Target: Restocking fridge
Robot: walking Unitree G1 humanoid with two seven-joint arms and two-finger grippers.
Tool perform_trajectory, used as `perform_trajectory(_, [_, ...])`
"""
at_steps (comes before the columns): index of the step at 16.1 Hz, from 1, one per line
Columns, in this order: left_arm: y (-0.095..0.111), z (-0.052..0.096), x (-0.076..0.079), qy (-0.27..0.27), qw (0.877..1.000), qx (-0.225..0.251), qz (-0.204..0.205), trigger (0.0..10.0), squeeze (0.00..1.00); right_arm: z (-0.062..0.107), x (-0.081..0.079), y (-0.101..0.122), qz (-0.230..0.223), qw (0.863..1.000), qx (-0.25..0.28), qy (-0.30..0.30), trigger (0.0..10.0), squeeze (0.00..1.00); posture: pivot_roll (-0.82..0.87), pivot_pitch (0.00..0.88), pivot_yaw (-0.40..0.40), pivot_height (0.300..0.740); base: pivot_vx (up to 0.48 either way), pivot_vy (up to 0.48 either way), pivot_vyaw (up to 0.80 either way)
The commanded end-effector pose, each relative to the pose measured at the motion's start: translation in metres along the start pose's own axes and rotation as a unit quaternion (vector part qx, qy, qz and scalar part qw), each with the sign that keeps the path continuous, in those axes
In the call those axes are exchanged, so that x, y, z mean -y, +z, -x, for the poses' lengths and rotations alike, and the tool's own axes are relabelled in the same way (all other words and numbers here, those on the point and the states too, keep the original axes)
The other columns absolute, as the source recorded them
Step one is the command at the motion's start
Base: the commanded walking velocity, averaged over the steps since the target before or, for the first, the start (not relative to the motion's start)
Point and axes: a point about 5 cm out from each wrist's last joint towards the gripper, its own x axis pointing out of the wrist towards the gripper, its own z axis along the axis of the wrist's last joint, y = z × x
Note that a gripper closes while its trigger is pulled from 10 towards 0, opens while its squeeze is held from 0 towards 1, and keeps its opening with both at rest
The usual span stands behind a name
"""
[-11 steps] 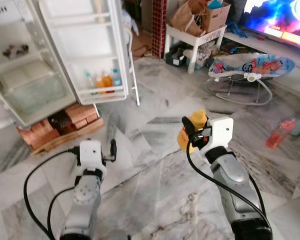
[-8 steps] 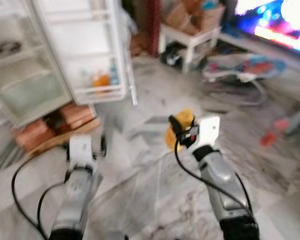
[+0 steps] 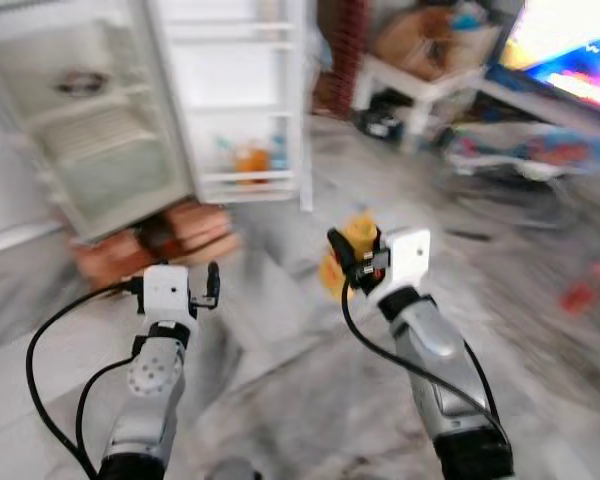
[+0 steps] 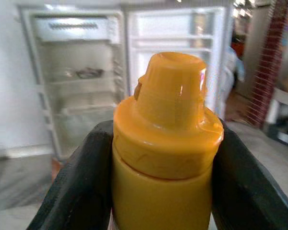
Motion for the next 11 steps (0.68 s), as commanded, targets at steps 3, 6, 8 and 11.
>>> perform_trajectory(3, [0.0005, -0.001, 0.003, -0.008, 1.0, -0.001, -0.001, 10.0, 0.0, 0.0013, 0.0036, 0.0078, 0.019, 1.0, 0.018, 0.011, 10.0, 0.0, 0.12, 0.043, -0.008, 0.74, 0.447, 0.0, 0.65])
perform_trajectory(6, [0.0014, -0.0012, 0.0036, -0.01, 1.0, 0.002, -0.001, 10.0, 0.0, 0.0006, 0.0032, 0.0081, 0.019, 1.0, 0.018, 0.013, 10.0, 0.0, 0.12, 0.043, -0.008, 0.74, 0.446, 0.0, 0.6])
perform_trajectory(8, [0.0019, -0.0018, 0.0051, -0.012, 1.0, 0.003, -0.005, 10.0, 0.0, -0.0002, 0.0019, 0.0084, 0.019, 1.0, 0.019, 0.014, 10.0, 0.0, 0.12, 0.042, -0.007, 0.74, 0.431, 0.0, 0.0])
perform_trajectory(11, [-0.0011, -0.002, 0.0054, -0.011, 1.0, -0.007, -0.015, 10.0, 0.0, 0.0007, 0.0001, 0.0099, 0.005, 0.999, 0.029, 0.019, 10.0, 0.0, 0.12, 0.042, -0.008, 0.74, 0.434, 0.0, 0.0])
